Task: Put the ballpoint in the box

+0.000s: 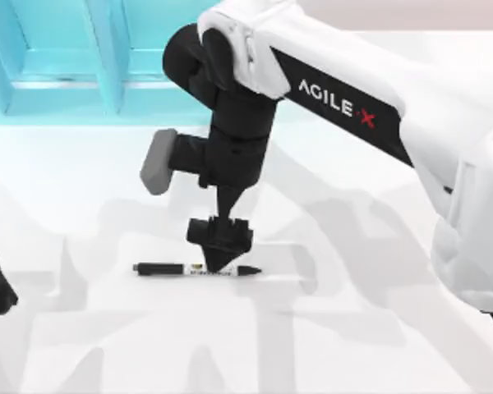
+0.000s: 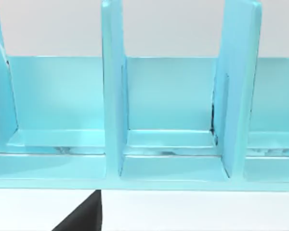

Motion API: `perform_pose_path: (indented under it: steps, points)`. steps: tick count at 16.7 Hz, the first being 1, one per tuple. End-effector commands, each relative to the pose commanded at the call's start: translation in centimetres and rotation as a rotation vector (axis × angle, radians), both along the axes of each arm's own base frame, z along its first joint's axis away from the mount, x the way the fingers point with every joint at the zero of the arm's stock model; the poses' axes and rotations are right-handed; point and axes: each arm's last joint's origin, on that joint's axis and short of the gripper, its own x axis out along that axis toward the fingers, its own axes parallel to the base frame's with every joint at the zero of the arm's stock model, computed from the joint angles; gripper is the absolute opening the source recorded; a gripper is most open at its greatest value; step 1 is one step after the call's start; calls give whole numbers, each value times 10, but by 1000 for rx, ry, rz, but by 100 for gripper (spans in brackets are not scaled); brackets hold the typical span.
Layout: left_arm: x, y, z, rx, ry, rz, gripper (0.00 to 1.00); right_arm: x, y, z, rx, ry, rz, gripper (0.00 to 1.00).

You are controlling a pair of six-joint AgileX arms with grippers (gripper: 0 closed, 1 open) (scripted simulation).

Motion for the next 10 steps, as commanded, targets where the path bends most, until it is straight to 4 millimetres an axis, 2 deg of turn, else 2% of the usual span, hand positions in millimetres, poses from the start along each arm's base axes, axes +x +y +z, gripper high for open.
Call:
perform_pose_path:
  steps: [4,10]
  points:
    - [0,0,0,0,0,0,100,2,12,7,40,-59,38,100]
    - [0,0,0,0,0,0,100,4,10,8,41,-60,32,100]
